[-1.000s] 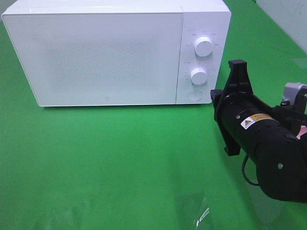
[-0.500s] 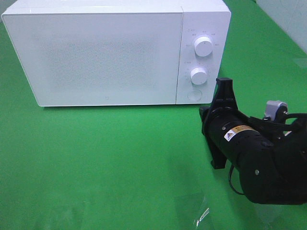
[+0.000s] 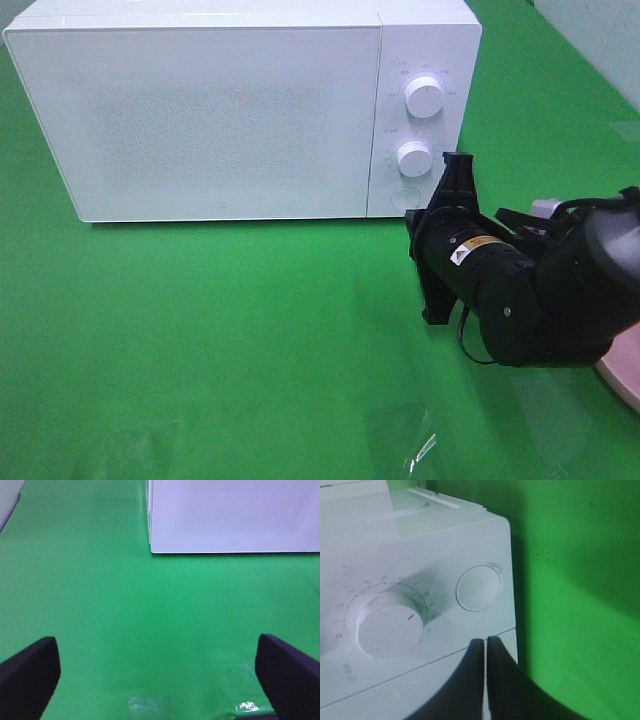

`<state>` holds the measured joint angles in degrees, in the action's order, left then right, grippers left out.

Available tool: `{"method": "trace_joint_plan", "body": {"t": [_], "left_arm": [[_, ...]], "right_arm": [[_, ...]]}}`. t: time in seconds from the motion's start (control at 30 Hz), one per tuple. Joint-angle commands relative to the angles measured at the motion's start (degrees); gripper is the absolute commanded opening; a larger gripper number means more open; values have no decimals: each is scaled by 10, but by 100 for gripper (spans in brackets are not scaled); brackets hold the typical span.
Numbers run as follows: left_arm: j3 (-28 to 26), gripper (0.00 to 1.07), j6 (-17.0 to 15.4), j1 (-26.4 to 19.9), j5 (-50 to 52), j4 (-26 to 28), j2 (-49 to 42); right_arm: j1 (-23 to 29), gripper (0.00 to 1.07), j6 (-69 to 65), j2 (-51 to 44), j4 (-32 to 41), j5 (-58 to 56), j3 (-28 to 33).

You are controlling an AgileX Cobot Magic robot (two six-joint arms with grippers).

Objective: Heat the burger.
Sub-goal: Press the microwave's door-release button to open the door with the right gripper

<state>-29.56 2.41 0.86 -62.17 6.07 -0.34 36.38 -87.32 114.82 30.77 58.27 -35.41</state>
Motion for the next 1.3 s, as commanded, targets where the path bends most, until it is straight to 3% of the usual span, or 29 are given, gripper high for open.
{"method": "trace_joint_plan", "body": {"t": [0.03,0.77,1.3], "left_arm": [[1,98,1,1,8,3,-9],[1,98,1,1,8,3,-9],[1,98,1,1,8,3,-9]], "right_arm": [[-18,0,-3,7,-9,-7,-18],[-57,0,-37,83,-36,-33,-111],[-77,0,-12,87,-18,-13,-138]]}}
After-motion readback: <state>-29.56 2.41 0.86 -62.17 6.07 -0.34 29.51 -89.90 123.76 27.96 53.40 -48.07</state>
